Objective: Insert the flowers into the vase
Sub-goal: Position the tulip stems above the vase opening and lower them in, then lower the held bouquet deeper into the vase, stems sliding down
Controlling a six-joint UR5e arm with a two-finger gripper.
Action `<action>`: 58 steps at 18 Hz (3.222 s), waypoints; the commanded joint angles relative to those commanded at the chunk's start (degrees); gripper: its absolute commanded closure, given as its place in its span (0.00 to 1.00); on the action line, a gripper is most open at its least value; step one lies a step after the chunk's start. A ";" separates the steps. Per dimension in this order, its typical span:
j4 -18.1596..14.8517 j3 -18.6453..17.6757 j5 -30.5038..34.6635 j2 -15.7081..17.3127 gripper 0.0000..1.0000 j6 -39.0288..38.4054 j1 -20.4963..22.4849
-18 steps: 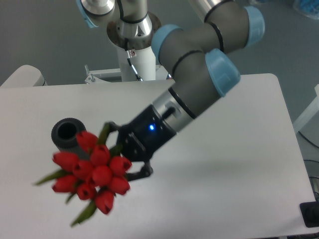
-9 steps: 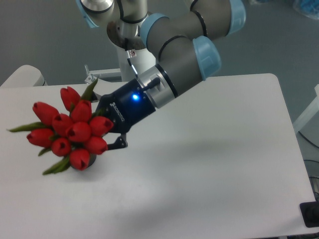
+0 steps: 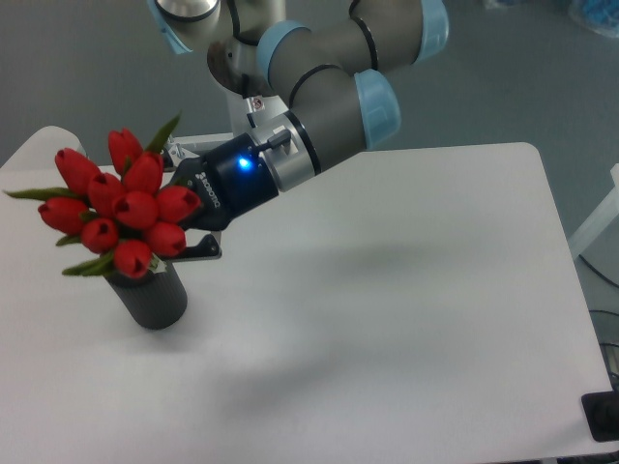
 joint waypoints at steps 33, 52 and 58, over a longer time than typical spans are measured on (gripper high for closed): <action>1.67 -14.96 -3.78 0.81 0.96 20.39 -0.61; 1.58 -18.74 -3.43 -3.68 0.94 29.98 -2.37; 1.58 -19.53 -3.35 -4.83 0.90 32.53 -2.64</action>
